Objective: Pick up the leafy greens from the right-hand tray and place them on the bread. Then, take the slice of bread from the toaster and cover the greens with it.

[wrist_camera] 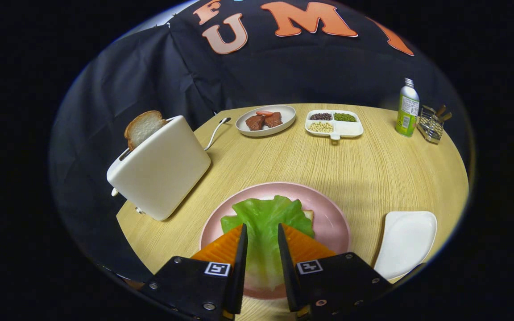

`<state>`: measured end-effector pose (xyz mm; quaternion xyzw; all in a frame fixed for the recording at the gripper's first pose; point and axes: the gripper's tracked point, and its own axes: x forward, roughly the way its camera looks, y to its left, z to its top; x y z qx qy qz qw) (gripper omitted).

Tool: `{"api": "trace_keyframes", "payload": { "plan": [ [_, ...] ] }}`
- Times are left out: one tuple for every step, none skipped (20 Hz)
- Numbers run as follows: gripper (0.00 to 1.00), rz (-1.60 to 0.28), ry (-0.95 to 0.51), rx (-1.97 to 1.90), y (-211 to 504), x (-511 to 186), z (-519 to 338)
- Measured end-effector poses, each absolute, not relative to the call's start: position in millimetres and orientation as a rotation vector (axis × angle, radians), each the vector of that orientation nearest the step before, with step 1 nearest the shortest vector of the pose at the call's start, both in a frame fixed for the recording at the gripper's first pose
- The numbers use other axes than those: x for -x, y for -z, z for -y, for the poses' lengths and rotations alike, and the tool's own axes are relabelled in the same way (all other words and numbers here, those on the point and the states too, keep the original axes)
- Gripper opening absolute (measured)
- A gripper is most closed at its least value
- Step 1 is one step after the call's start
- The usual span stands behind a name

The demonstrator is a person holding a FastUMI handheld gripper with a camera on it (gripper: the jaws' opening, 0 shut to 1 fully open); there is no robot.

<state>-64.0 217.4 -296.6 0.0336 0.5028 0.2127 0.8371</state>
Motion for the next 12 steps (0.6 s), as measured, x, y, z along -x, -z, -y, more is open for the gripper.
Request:
{"api": "trace_keyframes", "payload": {
  "plan": [
    [0.43,-1.053,-0.449,-0.064,293.3,61.0,-218.2],
    [0.47,-1.045,-0.449,-0.057,289.7,58.0,-218.8],
    [0.52,-1.038,-0.451,-0.053,286.4,55.6,-220.4],
    [0.56,-1.031,-0.453,-0.050,281.9,52.3,-222.6],
    [0.60,-1.023,-0.454,-0.048,276.8,49.3,-223.5],
    [0.63,-1.015,-0.457,-0.045,271.3,45.0,-225.6],
    [0.67,-1.005,-0.460,-0.045,265.1,40.7,-227.9],
    [0.69,-0.994,-0.467,-0.043,259.1,36.2,-231.1],
    [0.72,-0.987,-0.474,-0.038,254.0,33.2,-233.6],
    [0.74,-0.983,-0.477,-0.028,249.7,29.9,-235.1],
    [0.79,-0.980,-0.479,-0.020,245.3,26.2,-236.4],
    [0.80,-0.976,-0.480,-0.013,240.4,22.3,-239.0]
  ]
}}
